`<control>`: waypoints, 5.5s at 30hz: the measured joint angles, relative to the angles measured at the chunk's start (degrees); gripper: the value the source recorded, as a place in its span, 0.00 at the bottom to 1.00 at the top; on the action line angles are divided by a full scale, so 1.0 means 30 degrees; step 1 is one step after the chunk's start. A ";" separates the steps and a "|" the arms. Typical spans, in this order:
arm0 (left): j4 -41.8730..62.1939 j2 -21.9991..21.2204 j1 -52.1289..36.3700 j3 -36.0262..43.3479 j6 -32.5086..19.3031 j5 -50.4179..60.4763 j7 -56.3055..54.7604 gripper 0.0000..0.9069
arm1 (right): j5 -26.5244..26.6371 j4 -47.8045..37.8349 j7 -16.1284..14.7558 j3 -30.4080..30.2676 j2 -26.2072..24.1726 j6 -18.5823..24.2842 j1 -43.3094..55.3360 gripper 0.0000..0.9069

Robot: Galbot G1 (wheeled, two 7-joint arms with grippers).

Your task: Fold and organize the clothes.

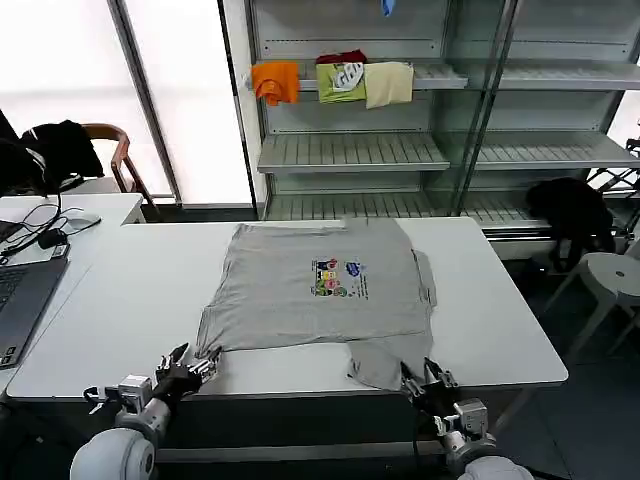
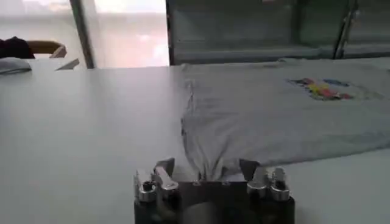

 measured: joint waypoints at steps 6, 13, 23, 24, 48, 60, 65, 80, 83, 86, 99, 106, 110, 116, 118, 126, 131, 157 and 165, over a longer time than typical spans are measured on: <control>0.0059 0.0014 -0.0043 0.0014 -0.0009 -0.0146 0.0087 0.01 | 0.0023 0.0005 0.0035 -0.0071 0.0150 0.0001 0.0023 0.00; -0.0059 0.0049 -0.0172 -0.0016 -0.0041 -0.0571 0.0032 0.00 | 0.0507 0.0186 0.0312 0.0047 0.0466 0.0278 0.0262 0.00; -0.0303 0.0023 -0.1051 0.0123 -0.1232 -0.1984 -0.0457 0.00 | 0.1324 -0.0008 0.0788 0.0071 0.0837 0.0292 0.2081 0.00; -0.0281 0.0021 -0.1193 0.0176 -0.1326 -0.2129 -0.0492 0.00 | 0.1381 -0.0108 0.0823 0.0029 0.0857 0.0283 0.2363 0.00; 0.4738 -0.0842 -0.6740 0.1579 -0.3080 -0.3123 -0.2262 0.01 | 0.2167 -0.8883 0.0431 -0.0466 0.1870 0.1053 1.2250 0.00; 0.7096 -0.0995 -0.8287 0.1776 -0.3352 -0.2436 -0.2512 0.01 | 0.1198 -1.2316 0.0003 -0.0482 0.2322 0.1560 1.4583 0.00; 0.7826 -0.0948 -0.8790 0.1878 -0.3399 -0.2210 -0.2468 0.42 | 0.0776 -1.3192 -0.0026 -0.0429 0.2509 0.1649 1.5108 0.69; 0.8198 -0.0764 -0.9041 0.2032 -0.3584 -0.1737 -0.2377 1.00 | 0.0286 -1.5097 0.0509 0.0231 0.2868 0.2971 1.6707 1.00; 0.8027 -0.0691 -0.8954 0.2014 -0.3530 -0.1716 -0.2377 1.00 | 0.0324 -1.5130 0.0540 0.0383 0.2735 0.3032 1.6814 1.00; 0.7810 -0.0652 -0.8831 0.2009 -0.3412 -0.1713 -0.2338 1.00 | 0.0444 -1.5049 0.0508 0.0510 0.2560 0.2990 1.6820 1.00; 0.6345 -0.0385 -0.7555 0.2092 -0.1775 -0.0080 -0.1884 1.00 | 0.0679 -1.1090 -0.0031 0.0970 0.0703 0.1062 1.3533 1.00; 0.5676 -0.0279 -0.6883 0.2016 -0.1147 0.0455 -0.1703 1.00 | 0.0846 -0.9261 -0.0052 0.1491 0.0076 0.0538 1.1317 1.00; 0.5487 -0.0337 -0.6683 0.2013 -0.0941 0.0651 -0.1666 1.00 | 0.0962 -0.8603 -0.0146 0.1538 0.0016 0.0362 1.0394 1.00; 0.5362 -0.0340 -0.6597 0.2004 -0.0756 0.0828 -0.1610 1.00 | 0.0865 -0.8224 -0.0154 0.1365 0.0160 0.0195 0.9776 1.00; 0.5349 -0.0332 -0.6584 0.1990 -0.0689 0.0821 -0.1560 1.00 | 0.0747 -0.8205 -0.0098 0.1266 0.0248 0.0148 0.9702 1.00; 0.5603 -0.0320 -0.6731 0.1881 -0.0451 0.0574 -0.1331 1.00 | 0.0458 -0.8488 0.0141 0.1005 0.0611 0.0043 0.9599 0.29; 0.5953 -0.0379 -0.6901 0.1839 -0.0237 0.0235 -0.1128 0.61 | 0.0439 -0.8600 0.0203 0.0899 0.0730 0.0051 0.9486 0.00; 0.6272 -0.0741 -0.7092 0.1882 -0.0168 -0.0157 -0.0773 0.00 | 0.1410 -0.7444 0.0208 0.1166 0.0591 -0.0097 0.8436 0.00; 0.5712 -0.0616 -0.6683 0.1944 -0.0349 0.0366 -0.0760 0.00 | 0.2305 -0.6192 0.0350 0.1386 0.0240 -0.0135 0.7518 0.00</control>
